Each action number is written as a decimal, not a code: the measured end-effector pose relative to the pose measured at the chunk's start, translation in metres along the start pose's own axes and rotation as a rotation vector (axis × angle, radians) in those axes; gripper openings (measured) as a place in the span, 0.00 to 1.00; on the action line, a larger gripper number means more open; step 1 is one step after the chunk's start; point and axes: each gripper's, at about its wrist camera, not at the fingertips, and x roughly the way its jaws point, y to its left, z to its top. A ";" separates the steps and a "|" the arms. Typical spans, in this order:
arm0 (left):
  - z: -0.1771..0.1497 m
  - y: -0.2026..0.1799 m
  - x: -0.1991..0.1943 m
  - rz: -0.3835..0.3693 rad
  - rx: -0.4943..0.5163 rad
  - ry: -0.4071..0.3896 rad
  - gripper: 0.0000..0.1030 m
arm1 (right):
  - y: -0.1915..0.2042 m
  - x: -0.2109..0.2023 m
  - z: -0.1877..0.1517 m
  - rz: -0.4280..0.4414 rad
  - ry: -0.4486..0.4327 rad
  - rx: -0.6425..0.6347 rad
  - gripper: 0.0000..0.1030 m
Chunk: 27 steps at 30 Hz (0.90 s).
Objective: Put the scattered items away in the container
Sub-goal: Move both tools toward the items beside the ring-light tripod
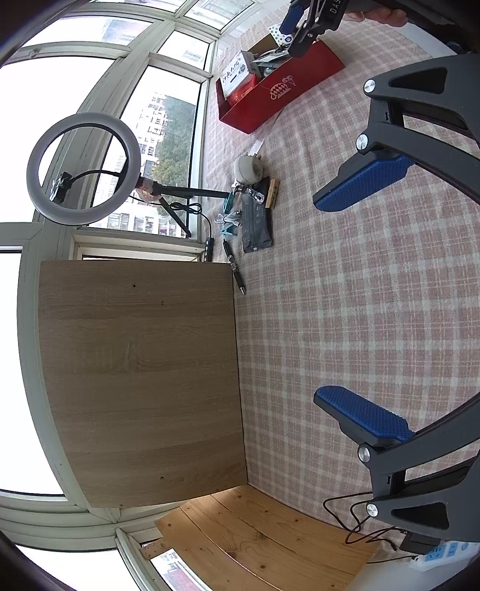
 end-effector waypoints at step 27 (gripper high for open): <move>0.024 -0.028 -0.010 -0.080 0.013 -0.061 0.93 | 0.011 -0.031 0.016 0.036 -0.102 -0.001 1.00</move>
